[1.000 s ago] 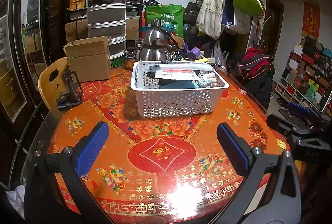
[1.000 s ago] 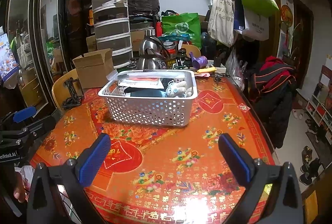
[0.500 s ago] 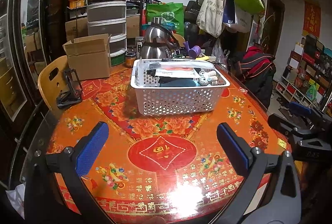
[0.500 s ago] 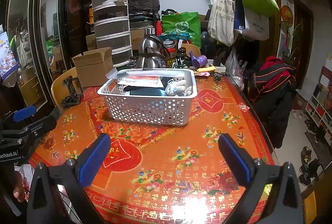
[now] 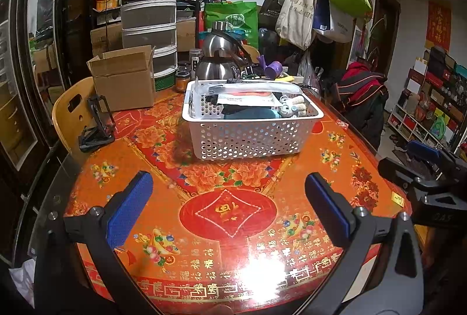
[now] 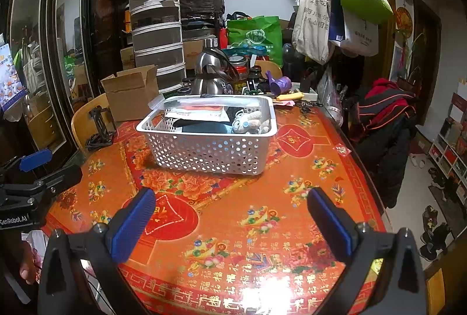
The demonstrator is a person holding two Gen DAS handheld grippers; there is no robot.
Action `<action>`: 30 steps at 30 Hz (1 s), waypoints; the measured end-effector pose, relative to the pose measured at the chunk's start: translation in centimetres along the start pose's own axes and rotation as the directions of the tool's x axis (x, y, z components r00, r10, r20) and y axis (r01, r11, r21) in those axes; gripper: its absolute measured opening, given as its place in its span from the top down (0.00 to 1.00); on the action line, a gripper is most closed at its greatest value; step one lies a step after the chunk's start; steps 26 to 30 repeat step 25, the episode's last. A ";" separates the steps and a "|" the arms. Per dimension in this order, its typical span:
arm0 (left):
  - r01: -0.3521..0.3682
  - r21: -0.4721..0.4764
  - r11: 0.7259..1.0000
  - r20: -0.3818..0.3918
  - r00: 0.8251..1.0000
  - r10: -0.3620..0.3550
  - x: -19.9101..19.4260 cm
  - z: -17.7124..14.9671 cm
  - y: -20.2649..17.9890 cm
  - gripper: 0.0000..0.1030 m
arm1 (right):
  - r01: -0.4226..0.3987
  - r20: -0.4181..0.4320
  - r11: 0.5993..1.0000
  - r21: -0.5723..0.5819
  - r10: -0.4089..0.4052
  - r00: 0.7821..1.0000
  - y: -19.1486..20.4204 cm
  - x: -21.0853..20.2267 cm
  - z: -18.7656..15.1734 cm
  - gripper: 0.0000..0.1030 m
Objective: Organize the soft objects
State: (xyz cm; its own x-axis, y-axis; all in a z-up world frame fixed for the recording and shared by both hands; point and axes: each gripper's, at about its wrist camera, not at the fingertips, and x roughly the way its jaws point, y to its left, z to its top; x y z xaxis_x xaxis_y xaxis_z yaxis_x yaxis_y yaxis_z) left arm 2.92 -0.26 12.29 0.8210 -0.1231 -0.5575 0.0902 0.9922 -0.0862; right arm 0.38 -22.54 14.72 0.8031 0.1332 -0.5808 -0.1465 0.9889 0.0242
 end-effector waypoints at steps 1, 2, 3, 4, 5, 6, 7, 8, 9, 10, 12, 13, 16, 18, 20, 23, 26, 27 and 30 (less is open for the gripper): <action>0.000 0.000 1.000 0.001 1.000 0.000 0.0 0.0 0.0 0.00 | 0.000 0.000 1.000 0.000 0.000 1.000 0.0 0.0 0.0 0.00; 0.000 0.002 1.000 0.001 1.000 0.000 0.1 -0.1 0.0 0.00 | 0.000 0.001 1.000 0.001 0.000 1.000 0.0 0.0 -0.1 0.00; -0.001 0.002 1.000 0.000 1.000 0.001 0.1 -0.2 0.0 0.00 | 0.000 0.002 1.000 0.001 0.000 1.000 -0.1 0.0 -0.1 0.00; 0.000 0.001 1.000 -0.001 1.000 0.000 0.1 -0.1 0.0 0.00 | 0.001 0.002 1.000 0.001 -0.001 1.000 -0.2 0.0 -0.2 0.00; 0.001 0.001 1.000 0.000 1.000 -0.001 0.1 -0.1 -0.1 0.00 | 0.001 0.001 1.000 0.001 -0.001 1.000 -0.1 0.0 -0.1 0.00; 0.002 0.001 1.000 -0.001 1.000 -0.002 0.1 -0.1 -0.1 0.00 | 0.000 0.001 1.000 0.001 0.000 1.000 -0.1 0.0 -0.1 0.00; 0.002 0.002 1.000 -0.002 1.000 -0.002 0.1 -0.2 -0.1 0.00 | 0.001 0.000 1.000 0.001 -0.001 1.000 -0.1 0.0 -0.1 0.00; 0.001 0.002 1.000 -0.001 1.000 -0.001 0.1 -0.1 -0.1 0.00 | 0.001 0.000 1.000 0.000 -0.001 1.000 -0.1 0.0 -0.1 0.00; 0.001 0.002 1.000 -0.001 1.000 -0.001 0.1 -0.1 -0.1 0.00 | 0.001 0.000 1.000 0.000 -0.001 1.000 -0.1 0.0 -0.1 0.00; 0.002 0.003 1.000 -0.001 1.000 -0.002 0.1 -0.2 -0.1 0.00 | 0.001 -0.001 1.000 0.001 -0.001 1.000 -0.2 0.0 -0.2 0.00; 0.000 0.002 1.000 -0.001 1.000 0.000 0.1 -0.1 -0.1 0.00 | 0.001 -0.003 1.000 0.001 -0.001 1.000 -0.3 0.0 -0.3 0.00; 0.001 0.003 1.000 -0.001 1.000 -0.001 0.1 -0.2 -0.1 0.00 | 0.001 -0.003 1.000 0.000 -0.001 1.000 -0.4 0.0 -0.4 0.00; -0.002 0.005 1.000 0.000 1.000 0.002 0.1 -0.1 -0.2 0.00 | 0.002 -0.003 1.000 0.001 -0.002 1.000 -0.3 0.1 -0.3 0.00; 0.003 0.008 1.000 0.005 1.000 -0.003 0.1 -0.1 -0.2 0.00 | 0.002 -0.003 1.000 0.001 -0.002 1.000 -0.3 0.1 -0.3 0.00; -0.019 0.018 1.000 0.011 1.000 0.019 0.2 -0.2 -0.2 0.00 | 0.003 -0.002 1.000 0.002 -0.003 1.000 -0.4 0.1 -0.3 0.00; -0.010 0.015 1.000 0.011 1.000 0.010 0.3 -0.3 0.0 0.00 | 0.001 -0.002 1.000 0.001 -0.001 1.000 -0.3 0.1 -0.3 0.00; -0.014 0.014 1.000 0.015 1.000 0.014 0.3 -0.4 0.2 0.00 | -0.009 -0.002 1.000 0.002 0.009 1.000 -0.4 0.0 -0.4 0.00; -0.014 0.014 1.000 0.015 1.000 0.014 0.3 -0.4 0.2 0.00 | -0.009 -0.002 1.000 0.002 0.009 1.000 -0.4 0.0 -0.4 0.00; -0.014 0.014 1.000 0.015 1.000 0.014 0.3 -0.4 0.2 0.00 | -0.009 -0.002 1.000 0.002 0.009 1.000 -0.4 0.0 -0.4 0.00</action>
